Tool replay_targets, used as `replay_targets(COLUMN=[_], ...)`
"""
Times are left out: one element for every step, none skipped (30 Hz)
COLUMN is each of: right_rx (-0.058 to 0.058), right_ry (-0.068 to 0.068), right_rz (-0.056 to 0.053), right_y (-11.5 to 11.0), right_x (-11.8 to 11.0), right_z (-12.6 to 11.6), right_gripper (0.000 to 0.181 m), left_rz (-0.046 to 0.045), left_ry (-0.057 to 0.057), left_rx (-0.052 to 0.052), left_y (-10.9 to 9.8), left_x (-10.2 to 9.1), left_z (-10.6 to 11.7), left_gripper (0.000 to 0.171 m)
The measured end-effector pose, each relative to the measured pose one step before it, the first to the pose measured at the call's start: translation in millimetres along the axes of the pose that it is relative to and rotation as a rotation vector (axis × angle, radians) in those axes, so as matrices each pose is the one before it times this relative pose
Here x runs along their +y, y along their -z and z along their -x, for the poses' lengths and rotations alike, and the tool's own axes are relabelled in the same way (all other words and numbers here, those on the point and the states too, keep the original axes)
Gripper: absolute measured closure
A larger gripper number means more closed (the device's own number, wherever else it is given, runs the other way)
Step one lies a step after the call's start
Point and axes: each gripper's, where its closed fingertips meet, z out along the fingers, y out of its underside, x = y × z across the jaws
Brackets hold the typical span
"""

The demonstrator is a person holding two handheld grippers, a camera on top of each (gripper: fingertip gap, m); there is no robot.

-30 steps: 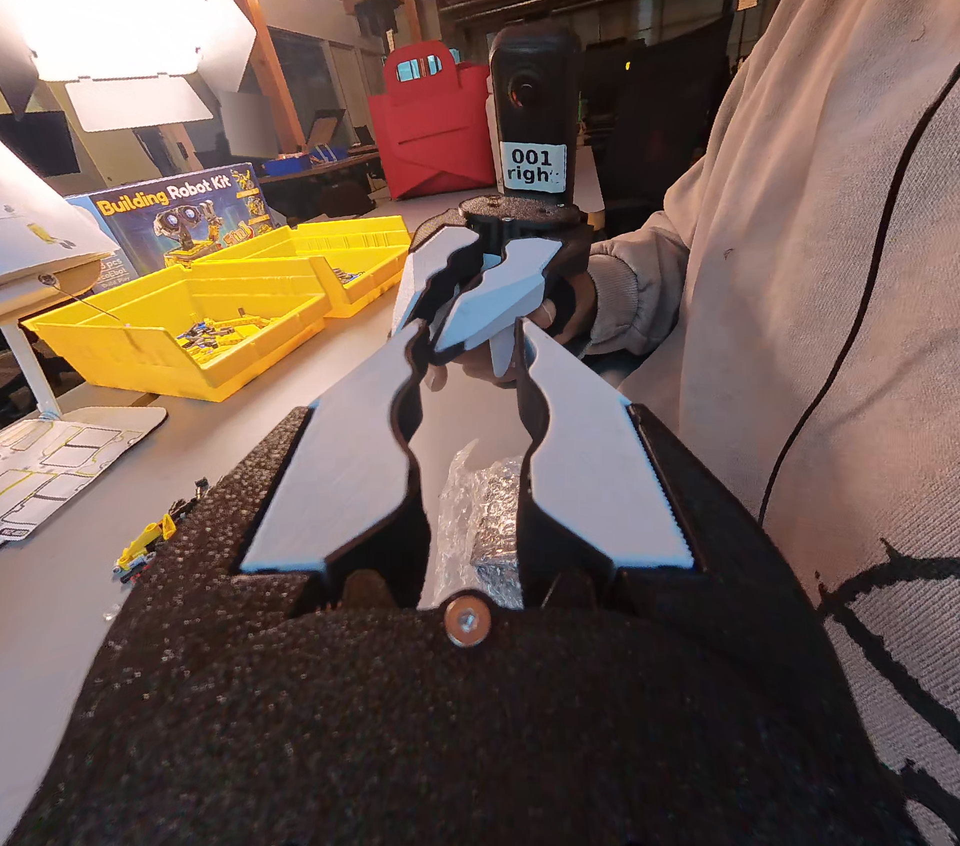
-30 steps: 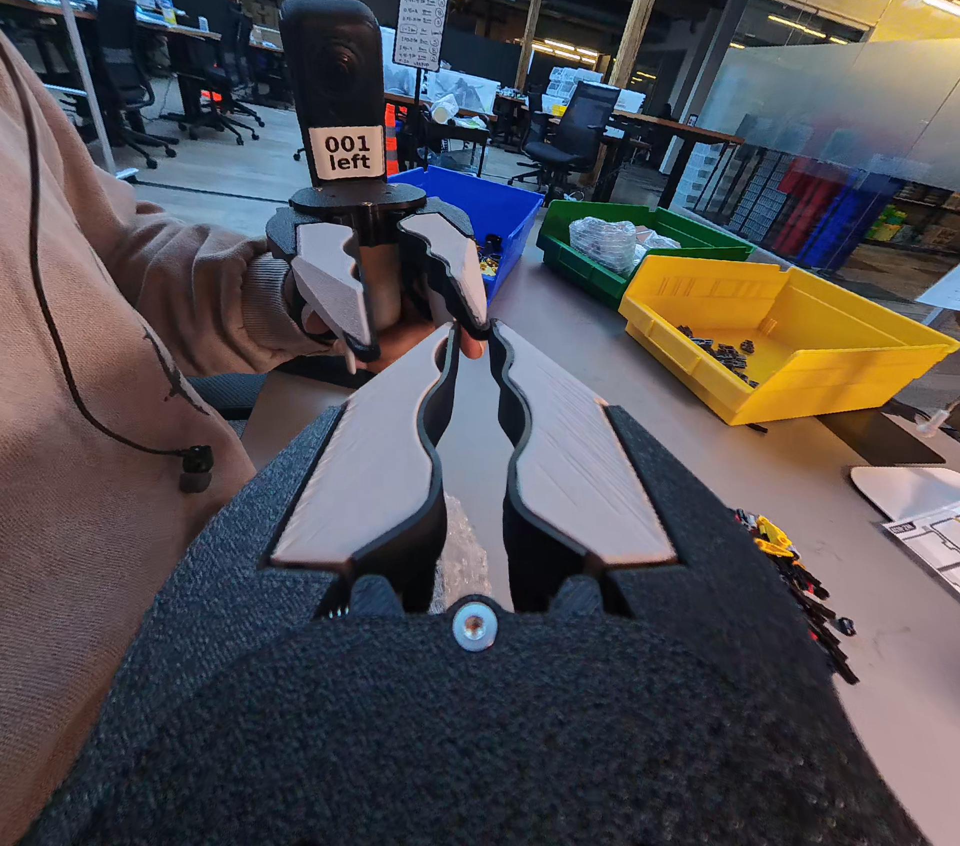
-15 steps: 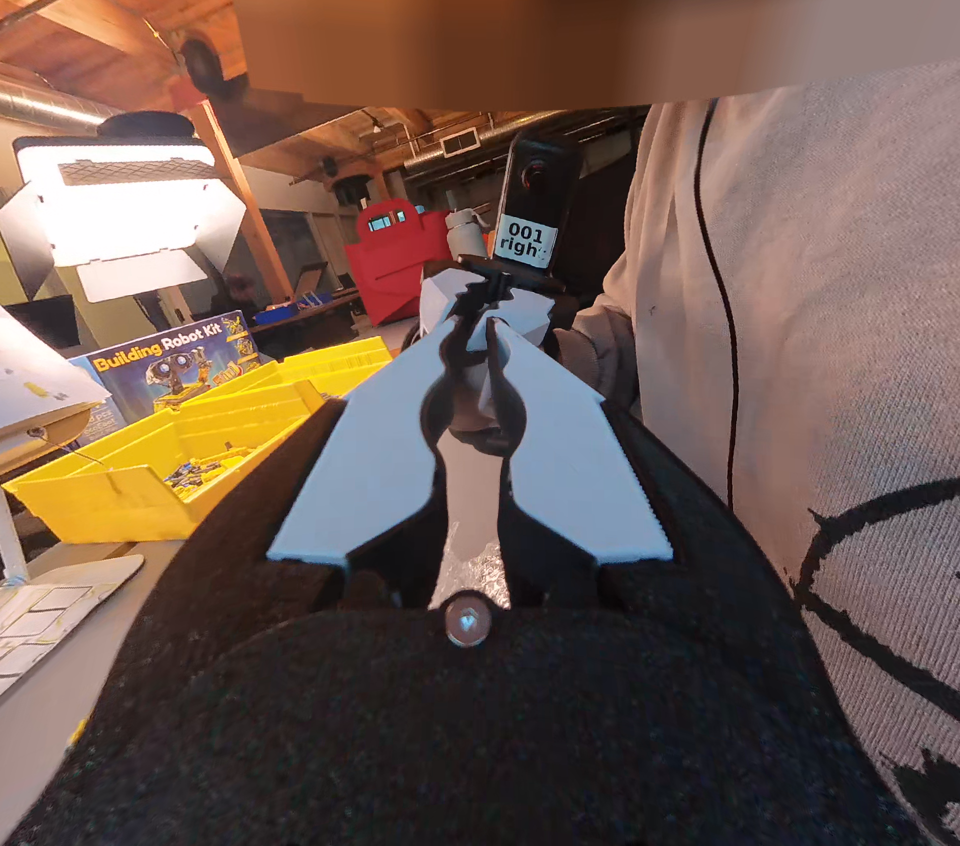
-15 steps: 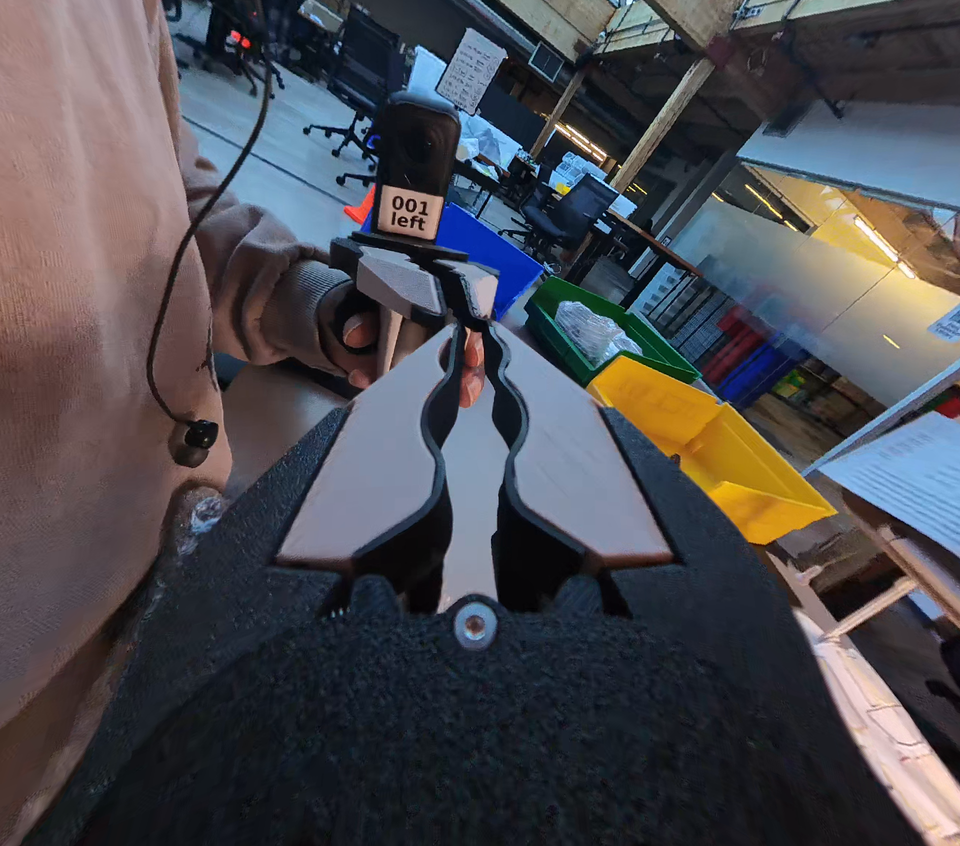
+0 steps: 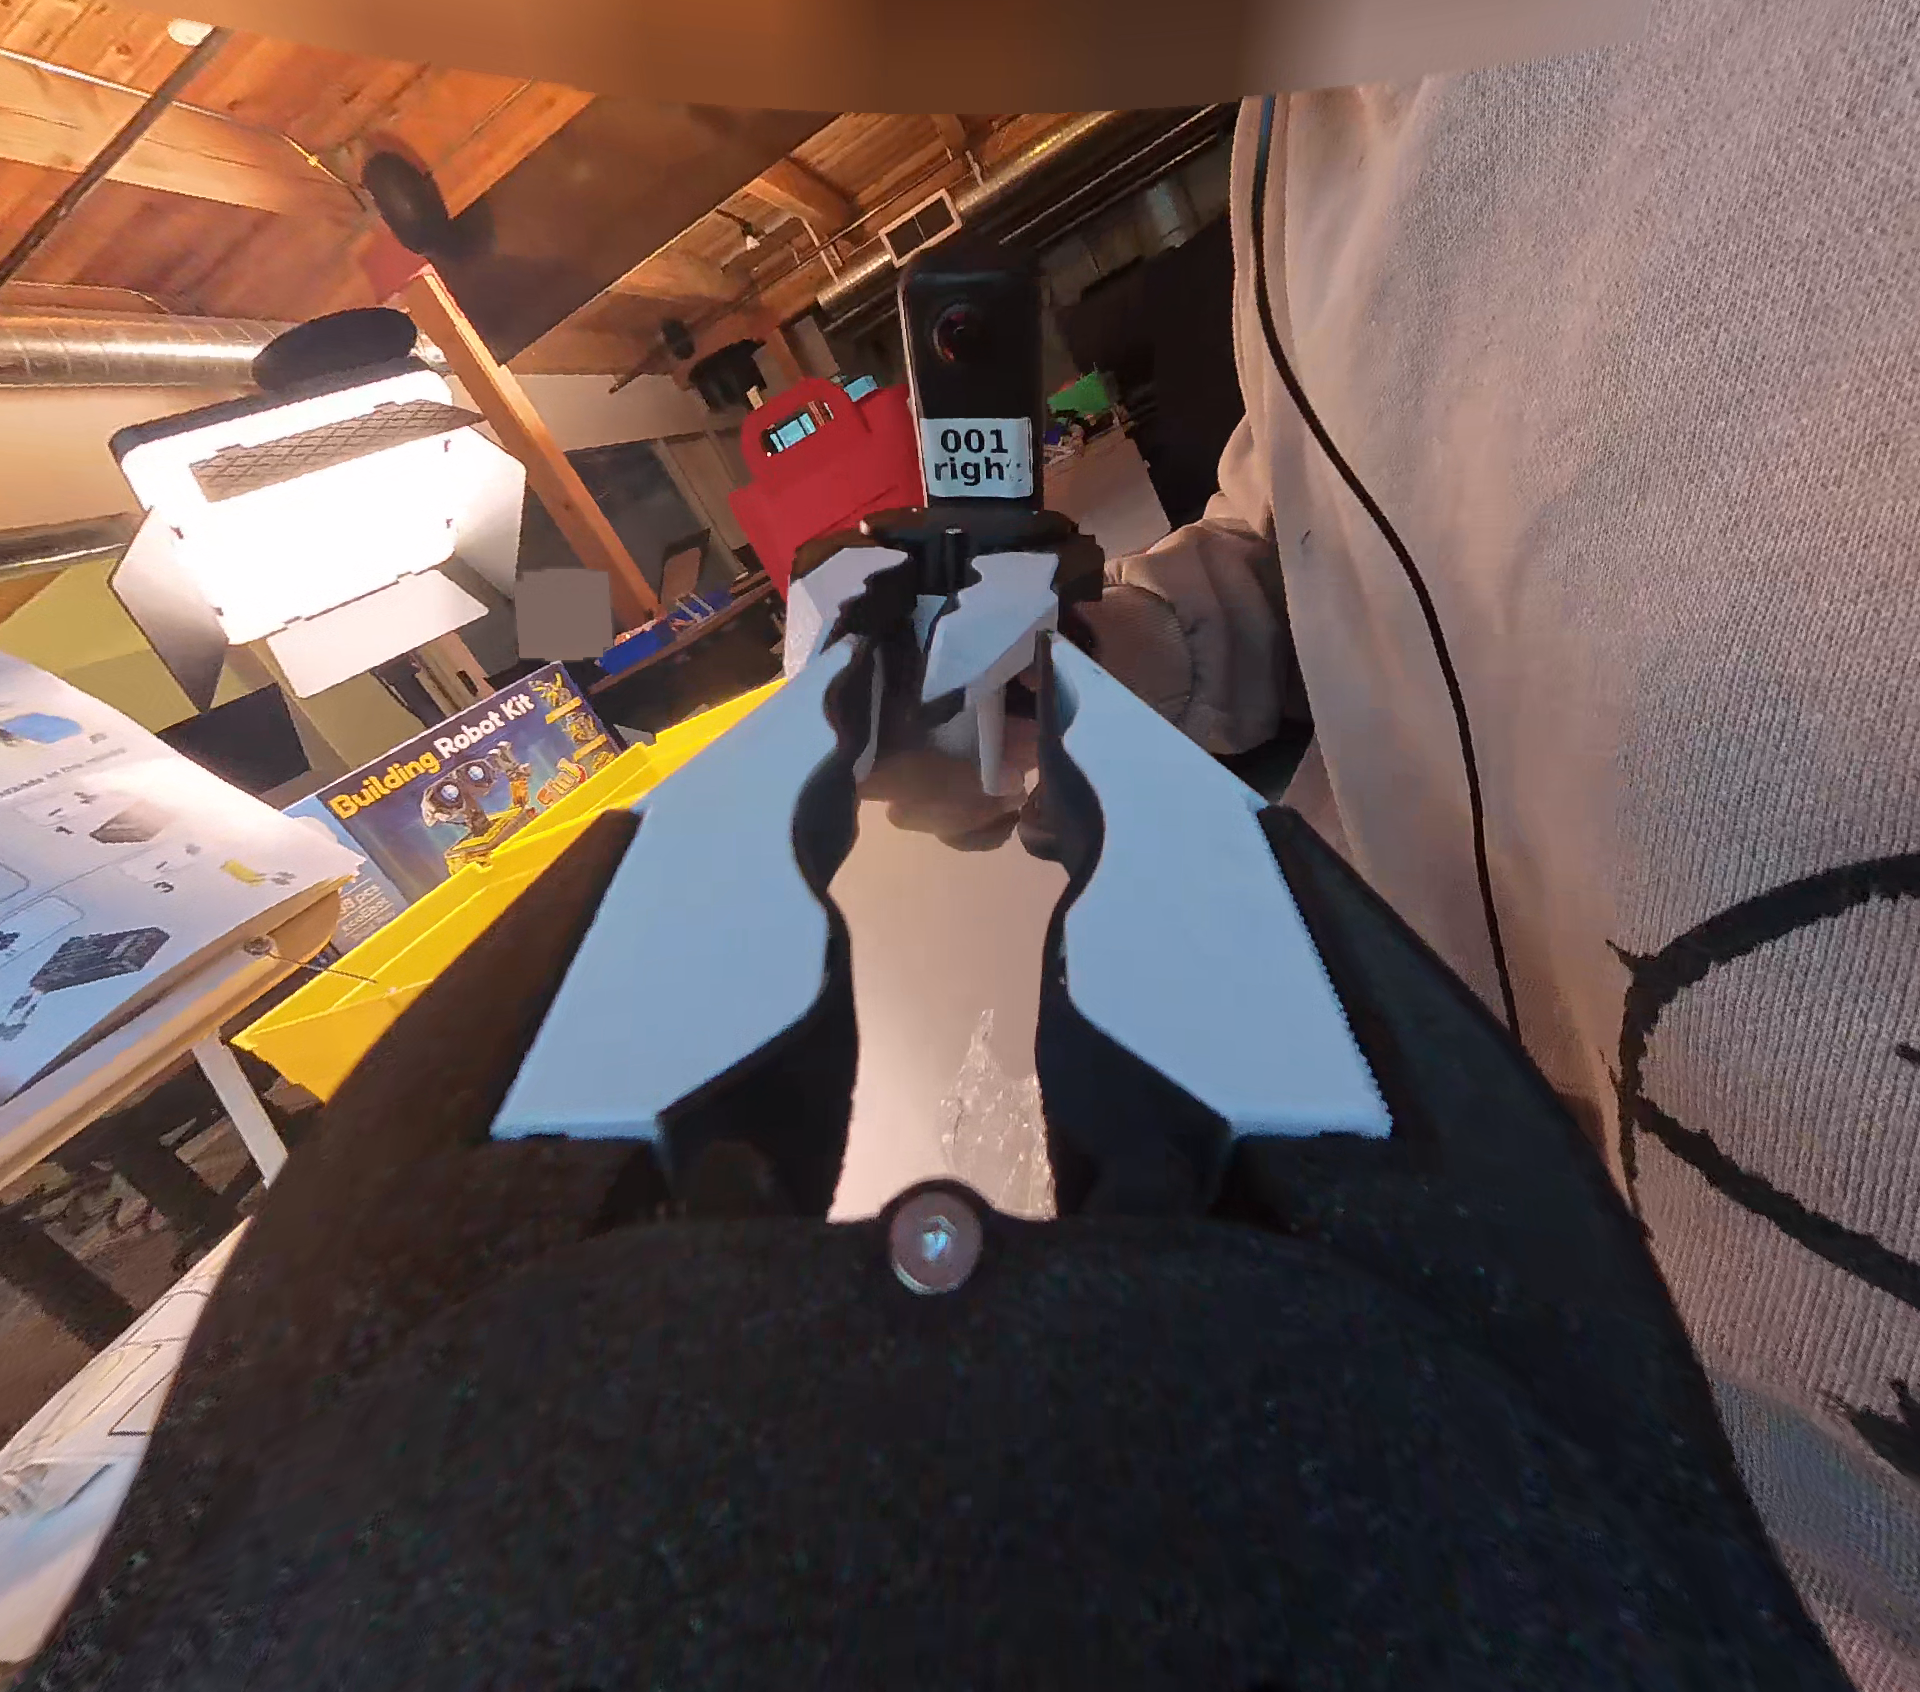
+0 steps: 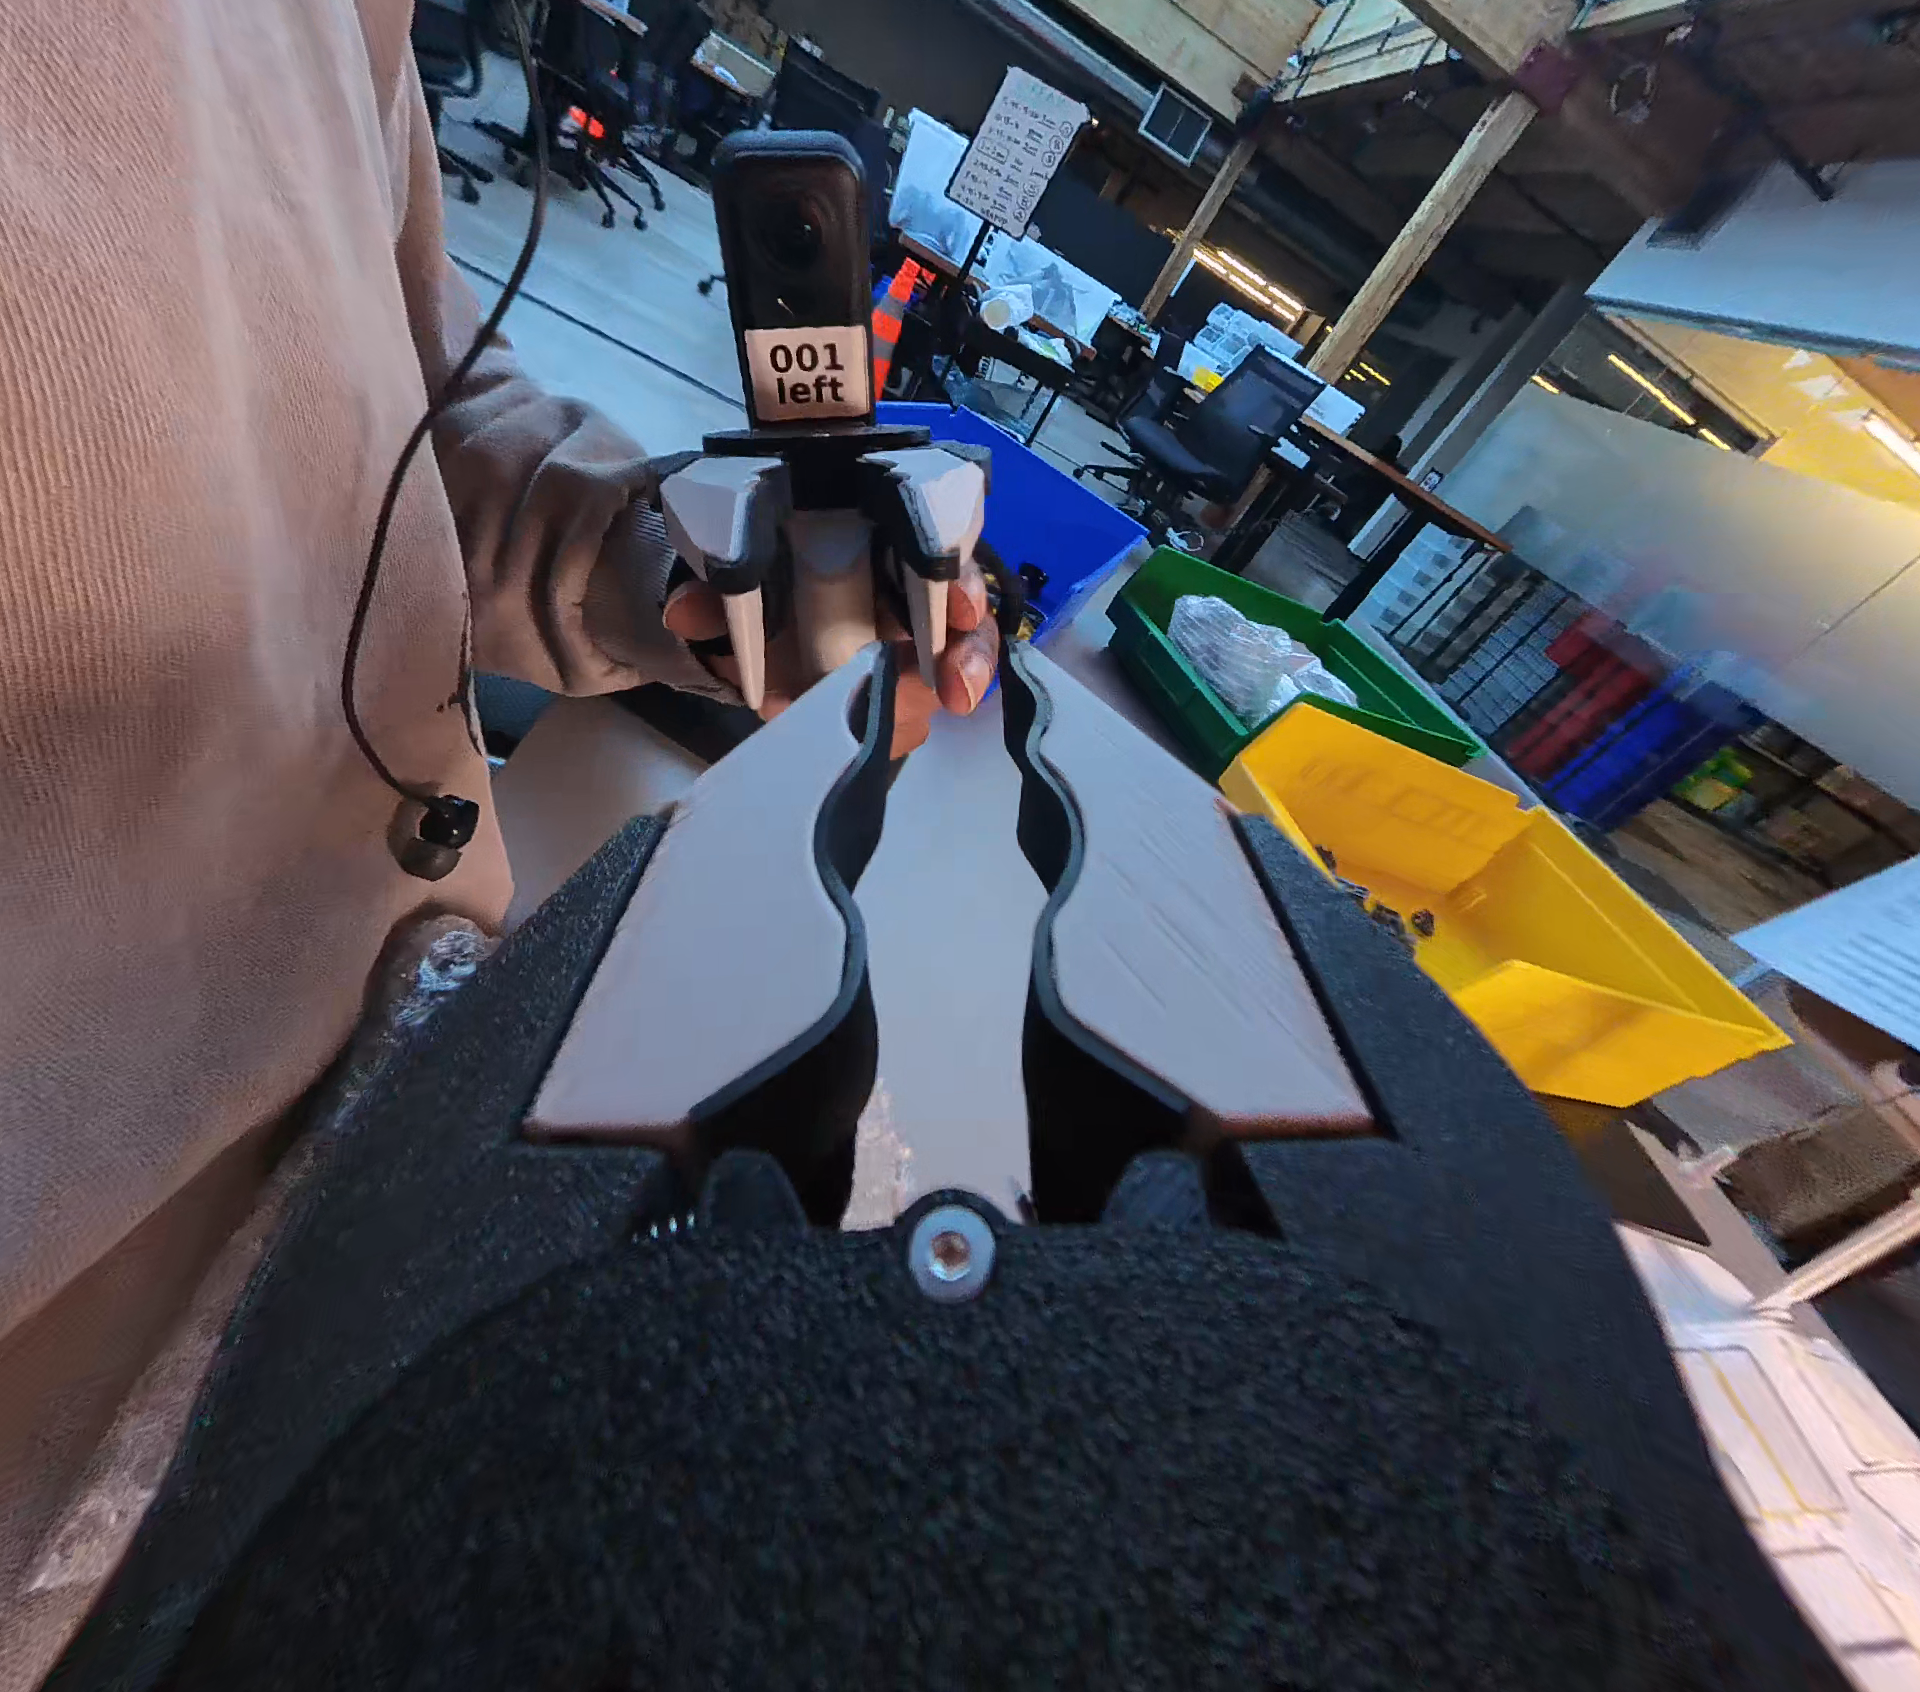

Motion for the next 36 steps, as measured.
replay_targets(right_rx=[-0.0034,0.0032,0.0029,0.0050,0.0064,0.0045,0.0007,0.0061,0.0026,0.0004,0.0010,0.0009,-0.0037,-0.0092,-0.0099,-0.0092,-0.0130,-0.0089,-0.0064,-0.0005,0.0019,-0.0042,-0.0049,-0.0091,-0.0075,-0.0007,-0.0016,0.0008,0.0022,-0.0036,0.0030,0.0261,0.0320,0.0279,0.0181,0.0149], right_ry=[-0.0140,-0.0023,0.0026,0.0017,0.0008,0.0019,0.0014,0.0015,-0.0009,-0.0015,0.0023,0.0015,-0.0068,-0.0224,-0.0294,-0.0302,-0.0307,-0.0298,-0.0302,-0.0316,-0.0417,-0.0548,-0.0422,-0.0331,-0.0278,-0.0264,-0.0378,-0.0345,-0.0387,-0.0526,-0.0526,-0.0322,0.0002,0.0051,0.0028,0.0114], right_rz=[-0.0067,-0.0058,-0.0040,-0.0040,-0.0010,-0.0033,-0.0020,-0.0009,0.0011,0.0031,0.0054,0.0037,0.0052,0.0029,-0.0006,-0.0057,-0.0055,-0.0013,-0.0008,-0.0042,-0.0133,-0.0147,-0.0101,-0.0077,-0.0075,-0.0092,-0.0107,-0.0094,-0.0007,-0.0025,-0.0044,0.0008,0.0259,0.0424,0.0352,0.0186], right_y=[0.89,-0.19,-1.00,-1.34,-1.42,-1.25,-1.12,-0.93,-0.61,-0.61,-0.50,-0.26,0.16,0.21,0.08,-0.14,-0.51,-0.75,-0.63,-0.02,0.76,0.87,0.64,-0.10,-0.27,0.14,0.69,1.23,1.00,0.62,0.45,0.52,0.70,1.27,1.52,2.22], right_x=[-0.86,-1.28,-1.03,-0.92,-0.37,-0.54,-0.41,-0.16,-0.17,0.09,0.36,0.04,0.44,0.57,0.68,0.38,0.18,0.67,0.86,0.52,-0.13,0.05,0.83,1.32,1.52,1.30,1.05,1.35,2.74,3.14,3.84,3.76,4.94,4.60,2.73,0.39], right_z=[0.42,0.40,0.79,0.37,0.00,0.10,0.79,-0.38,-0.26,0.13,0.10,-0.15,-0.18,-0.35,-0.28,-0.07,1.02,0.74,0.13,-1.39,-2.77,-2.75,-1.77,0.27,0.91,-0.23,-1.37,-2.25,-3.06,-2.91,-4.05,-7.40,-7.97,-7.38,-5.35,-3.73], right_gripper=[0.161,0.161,0.161,0.163,0.165,0.169,0.173,0.174,0.174,0.175,0.175,0.175,0.176,0.176,0.176,0.176,0.176,0.177,0.178,0.177,0.178,0.177,0.178,0.178,0.178,0.177,0.177,0.178,0.178,0.178,0.178,0.177,0.176,0.175,0.175,0.165], left_rz=[0.00870,0.00159,-0.00059,0.00166,0.00214,0.00360,0.00064,-0.00735,-0.00360,-0.00448,-0.00584,-0.00529,-0.00274,-0.00136,-0.00056,-0.00283,-0.00181,0.00122,0.00324,0.00351,0.00046,-0.00063,-0.00196,-0.00396,0.00024,0.00706,0.00911,0.00700,0.00630,0.00619,0.01079,0.02131,0.04250,0.04289,0.02158,-0.01602], left_ry=[-0.0020,0.0040,0.0043,0.0035,0.0019,0.0013,0.0011,0.0023,0.0079,0.0079,0.0107,0.0239,0.0298,0.0234,0.0169,0.0132,0.0113,0.0130,0.0105,0.0051,0.0046,0.0130,0.0179,0.0165,0.0134,0.0054,0.0105,0.0284,0.0327,0.0409,0.0473,0.0384,0.0332,0.0209,0.0032,-0.0164], left_rx=[0.0003,-0.0001,0.0025,0.0010,0.0023,0.0033,-0.0007,-0.0085,-0.0036,-0.0116,-0.0109,-0.0009,-0.0010,-0.0055,-0.0097,-0.0092,-0.0037,-0.0013,0.0003,-0.0057,-0.0090,-0.0080,-0.0027,-0.0018,0.0014,-0.0038,-0.0032,-0.0012,-0.0052,-0.0056,0.0021,0.0148,0.0068,0.0070,-0.0063,-0.0220], left_y=[0.33,-0.10,-0.38,-0.59,-0.72,-0.69,-0.51,0.35,0.24,0.31,0.29,-0.08,-0.15,-0.39,-0.27,0.14,0.68,0.81,0.53,-0.44,-1.36,-1.26,-0.34,0.64,0.61,-0.02,-0.65,-0.83,-0.31,0.33,0.60,0.35,-0.46,-1.39,-1.12,0.91], left_x=[2.09,1.06,1.08,1.37,1.41,1.41,0.79,-0.60,-0.21,-0.13,-0.26,-0.23,-0.12,0.23,0.14,0.00,-0.06,0.50,0.68,0.86,0.67,1.01,1.38,1.07,1.08,1.46,1.62,2.22,2.95,2.91,3.16,3.83,5.71,5.19,2.21,-2.99], left_z=[-0.35,-0.32,-0.60,-0.32,-0.51,-0.80,-0.21,1.13,0.76,1.68,1.11,-0.03,0.24,0.77,1.42,1.69,1.57,1.52,0.89,0.66,0.58,0.59,0.64,1.03,0.39,0.17,-0.31,0.08,1.46,2.22,2.13,0.44,1.16,-0.13,0.63,1.98], left_gripper=[0.141,0.140,0.140,0.140,0.140,0.140,0.141,0.142,0.144,0.146,0.147,0.147,0.148,0.149,0.150,0.153,0.158,0.162,0.163,0.160,0.155,0.151,0.150,0.154,0.156,0.156,0.153,0.148,0.147,0.147,0.144,0.135,0.122,0.111,0.106,0.107])
